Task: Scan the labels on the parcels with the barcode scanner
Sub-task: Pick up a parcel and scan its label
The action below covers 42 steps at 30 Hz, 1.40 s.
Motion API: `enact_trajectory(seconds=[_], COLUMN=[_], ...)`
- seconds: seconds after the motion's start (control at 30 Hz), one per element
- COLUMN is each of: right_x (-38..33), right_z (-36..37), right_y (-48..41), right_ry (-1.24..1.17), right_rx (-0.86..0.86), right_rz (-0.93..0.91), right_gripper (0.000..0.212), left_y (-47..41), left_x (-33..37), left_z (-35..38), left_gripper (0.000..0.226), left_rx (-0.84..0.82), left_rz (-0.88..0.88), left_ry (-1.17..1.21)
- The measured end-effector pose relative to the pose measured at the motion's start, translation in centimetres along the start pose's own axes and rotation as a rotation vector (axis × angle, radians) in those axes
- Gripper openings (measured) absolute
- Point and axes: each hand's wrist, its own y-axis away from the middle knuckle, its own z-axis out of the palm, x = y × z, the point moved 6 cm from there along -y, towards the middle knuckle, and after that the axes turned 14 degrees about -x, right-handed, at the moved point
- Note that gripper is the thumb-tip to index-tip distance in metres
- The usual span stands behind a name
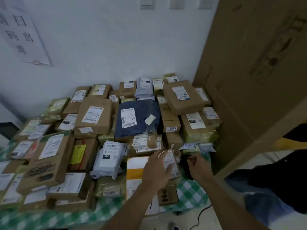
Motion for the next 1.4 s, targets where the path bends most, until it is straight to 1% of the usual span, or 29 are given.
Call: enact_trajectory(seconds=[0.03,0.1,0.17,0.2,0.23,0.3,0.47,0.53,0.7,0.97,1.13,1.23,1.33,1.4], right_x=[0.9,2.5,3.8,4.4,4.9,5.4,6.5,6.7,6.4,6.6,6.8,6.7,6.2,5.8], right_z=[0.2,0.8,1.6,2.1,2.7,3.4,4.1,4.3,3.6,2.8,1.9,1.3,0.7,0.1], right_y=[-1.1,-3.1,-4.9,-5.8,-6.5,-7.6,-8.9,-9.2,-9.0,-7.5,-6.7,-6.1,-5.4,-4.9], right_ry=[0.036,0.135,0.179,0.195,0.218,0.264,0.334,0.338,0.328,0.148,0.023,0.019,-0.002,0.003], right_rx=[-0.047,-0.128,-0.201,-0.241,-0.283,-0.346,-0.434,-0.451,-0.376,-0.344,-0.332,-0.306,-0.279,-0.265], right_rz=[0.025,0.068,0.119,0.147,0.166,0.199,0.286,0.301,0.306,0.292,0.268,0.225,0.136,0.092], right_gripper=[0.016,0.028,0.044,0.052,0.058,0.063,0.066,0.064,0.053,0.05,0.041,0.037,0.028,0.027], left_y=[-0.9,-2.3,-3.1,-3.4,-3.7,-3.9,-3.7,-3.6,-3.9,-3.8,-3.7,-3.7,-3.8,-3.8], left_x=[0.1,-0.1,-0.1,-0.2,-0.3,-0.7,-1.4,-1.5,-1.4,-1.5,-1.6,-1.7,-1.8,-1.9], left_z=[0.8,2.3,3.3,3.8,4.2,4.4,4.6,4.6,4.5,4.6,4.9,4.9,4.9,5.0], left_gripper=[0.068,0.078,0.089,0.09,0.087,0.078,0.077,0.076,0.075,0.076,0.076,0.075,0.074,0.074], left_rx=[-0.045,-0.111,-0.141,-0.146,-0.136,-0.093,-0.049,-0.021,-0.01,0.0,0.025,0.036,0.044,0.045], left_rz=[-0.024,-0.115,-0.166,-0.182,-0.195,-0.218,-0.264,-0.274,-0.295,-0.286,-0.26,-0.248,-0.228,-0.225], left_ry=[0.0,-0.047,-0.07,-0.084,-0.076,-0.024,0.048,0.086,0.125,0.153,0.177,0.191,0.197,0.202])
